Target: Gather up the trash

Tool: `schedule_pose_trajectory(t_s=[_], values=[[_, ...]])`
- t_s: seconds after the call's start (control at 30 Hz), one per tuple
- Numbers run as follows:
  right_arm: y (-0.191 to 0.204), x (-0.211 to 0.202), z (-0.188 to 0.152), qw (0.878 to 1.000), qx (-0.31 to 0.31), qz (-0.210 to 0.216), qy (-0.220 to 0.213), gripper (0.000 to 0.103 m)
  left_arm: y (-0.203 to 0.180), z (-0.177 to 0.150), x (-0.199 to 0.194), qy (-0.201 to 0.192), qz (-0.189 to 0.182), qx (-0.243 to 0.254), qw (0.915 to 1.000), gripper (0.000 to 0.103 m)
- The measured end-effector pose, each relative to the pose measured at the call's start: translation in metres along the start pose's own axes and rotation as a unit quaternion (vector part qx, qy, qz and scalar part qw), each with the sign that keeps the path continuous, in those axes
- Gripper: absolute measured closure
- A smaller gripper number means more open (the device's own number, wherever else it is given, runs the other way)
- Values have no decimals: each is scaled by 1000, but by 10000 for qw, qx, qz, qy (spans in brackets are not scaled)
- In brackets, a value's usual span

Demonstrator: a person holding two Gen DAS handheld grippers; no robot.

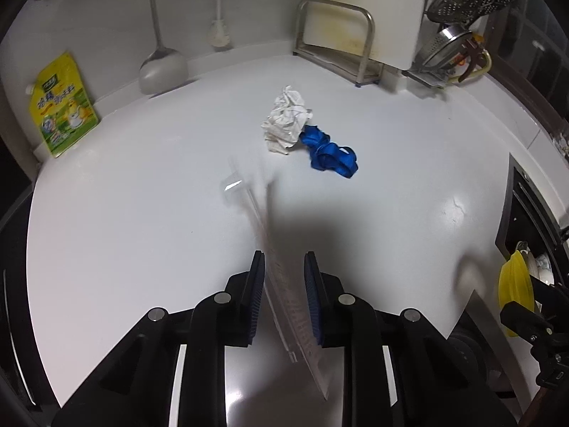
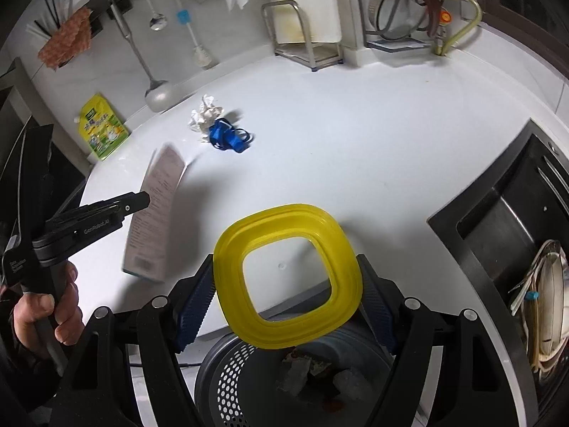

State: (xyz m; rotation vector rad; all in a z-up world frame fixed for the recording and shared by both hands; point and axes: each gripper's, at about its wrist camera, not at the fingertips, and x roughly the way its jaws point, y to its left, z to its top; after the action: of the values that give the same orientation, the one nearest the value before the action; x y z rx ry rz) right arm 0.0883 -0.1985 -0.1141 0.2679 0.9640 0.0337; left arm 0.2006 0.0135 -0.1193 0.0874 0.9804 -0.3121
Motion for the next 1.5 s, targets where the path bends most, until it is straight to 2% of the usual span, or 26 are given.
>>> schedule_pose_trajectory(t_s=[0.43,0.83,0.9,0.97,1.27,1.37,1.5], values=[[6,-16,-9,9997,-181,155,9,30,15,-14,-25,-191,69,-335,9992,86],[4,-15,-18,9998,-76,194,-12,30,29,-29,-19,30,75,-675,9977,85],[4,-16,-19,9998,-57,201,-10,30,28,-29,-16,73,49,-718,9974,79],[1,-16,-19,9998,-18,206,-29,30,25,-28,-14,82,69,-729,9973,66],[-15,-19,-24,9992,286,243,-112,30,8,-18,8,234,204,-849,9959,28],[-21,-21,-25,9989,386,237,-139,30,6,-14,18,285,335,-1018,9938,21],[-27,-22,-26,9986,468,200,-167,30,4,-11,34,411,465,-1201,9908,19]])
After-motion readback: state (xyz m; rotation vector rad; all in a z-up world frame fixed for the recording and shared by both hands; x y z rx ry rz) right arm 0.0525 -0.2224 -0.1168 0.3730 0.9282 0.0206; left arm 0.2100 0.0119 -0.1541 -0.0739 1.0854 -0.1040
